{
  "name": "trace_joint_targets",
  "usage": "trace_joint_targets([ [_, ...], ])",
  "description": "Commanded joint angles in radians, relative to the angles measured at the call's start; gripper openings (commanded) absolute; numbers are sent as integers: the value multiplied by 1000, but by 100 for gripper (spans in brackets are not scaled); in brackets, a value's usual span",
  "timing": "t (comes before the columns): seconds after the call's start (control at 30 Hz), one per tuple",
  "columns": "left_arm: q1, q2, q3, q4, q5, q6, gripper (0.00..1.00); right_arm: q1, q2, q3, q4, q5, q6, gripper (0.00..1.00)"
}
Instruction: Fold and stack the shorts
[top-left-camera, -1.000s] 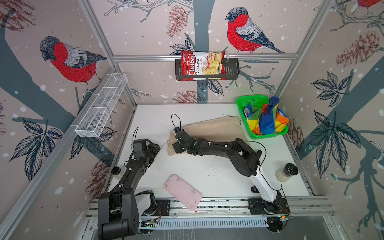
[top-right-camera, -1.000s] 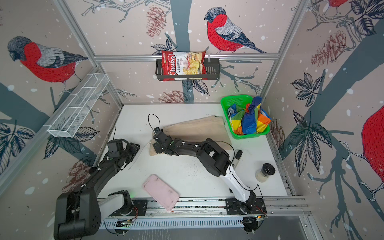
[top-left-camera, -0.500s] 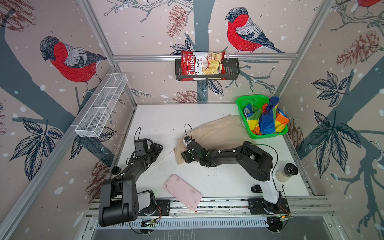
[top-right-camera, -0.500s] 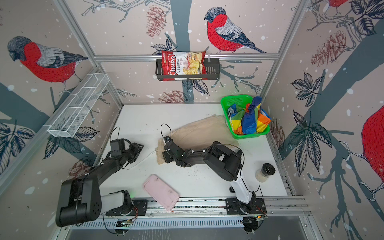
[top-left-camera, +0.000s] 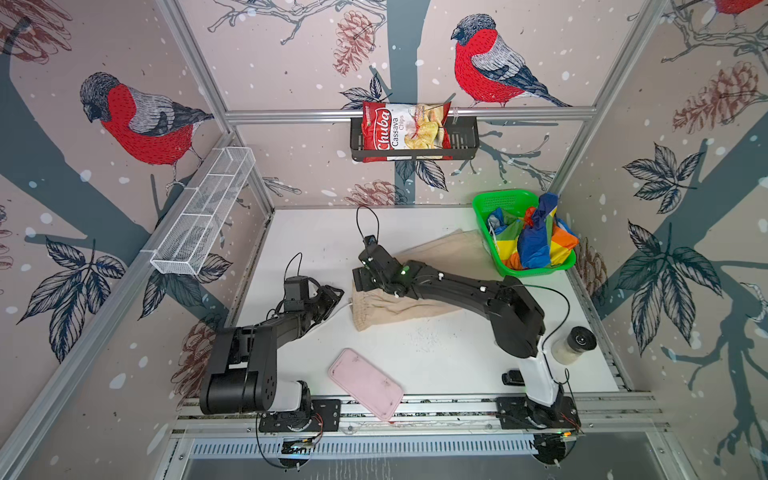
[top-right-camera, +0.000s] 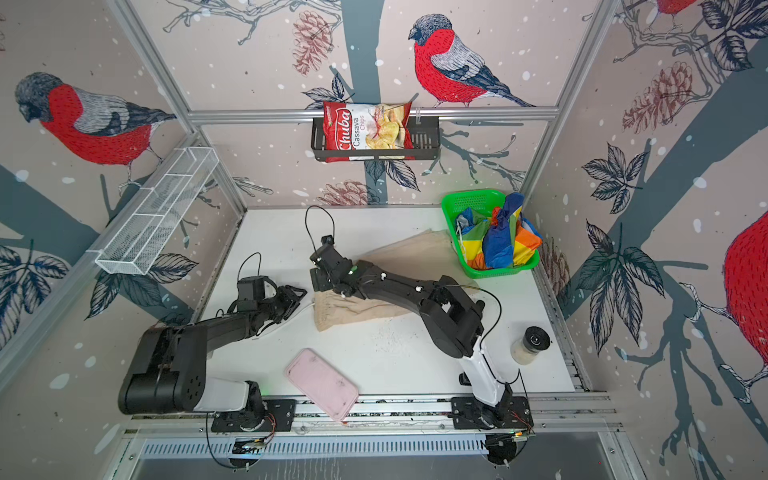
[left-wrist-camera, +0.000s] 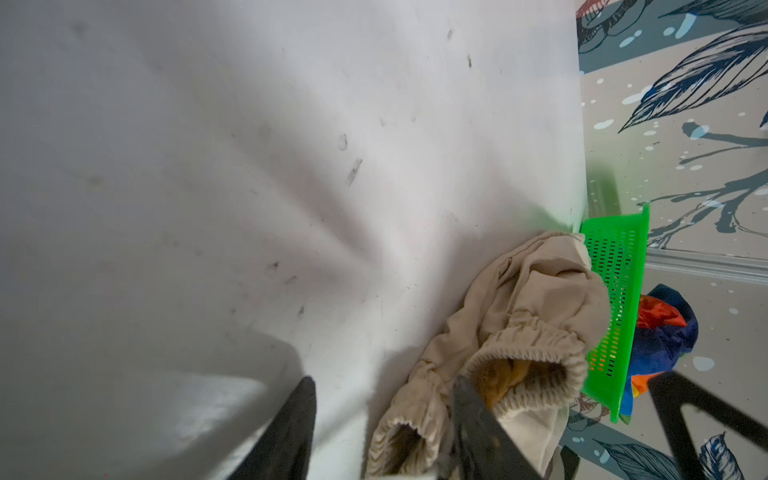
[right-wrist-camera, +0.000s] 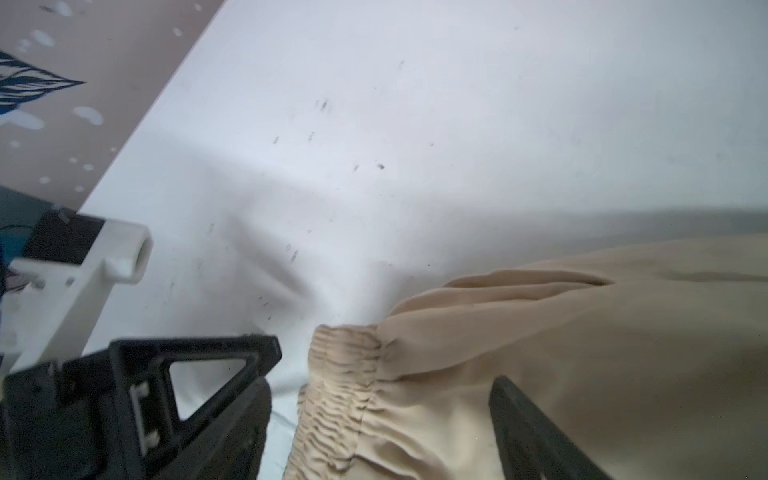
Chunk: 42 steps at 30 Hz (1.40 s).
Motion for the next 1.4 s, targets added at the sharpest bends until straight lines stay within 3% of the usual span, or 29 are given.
trace_joint_targets([
  [0.0,-8,36,4,59,35,19,52,-1,95,162,-224,46,46,87],
  [0.13,-10,92,-33,161,80,-21,51,3,206,325,-300,14,54,92],
  [0.27,-19,138,-47,221,127,-46,51,1,267,376,-331,-25,59,92],
  [0.4,-26,148,-51,203,141,-28,52,-8,296,356,-312,-37,76,82],
  [0.43,-27,146,-52,189,143,-17,52,-13,295,341,-295,-50,79,75],
  [0.6,-26,121,-50,114,118,26,52,-23,240,252,-208,-67,98,18],
  [0.63,-26,114,-50,105,111,29,52,-23,224,238,-198,-56,97,11],
  [0.73,-27,108,-45,76,89,39,53,-23,167,179,-158,-45,87,2],
  [1.03,-68,86,-7,-44,38,84,59,-11,-35,-122,53,-64,94,0],
  [1.37,-190,104,69,-244,-159,147,57,20,-217,-356,241,-79,98,0],
])
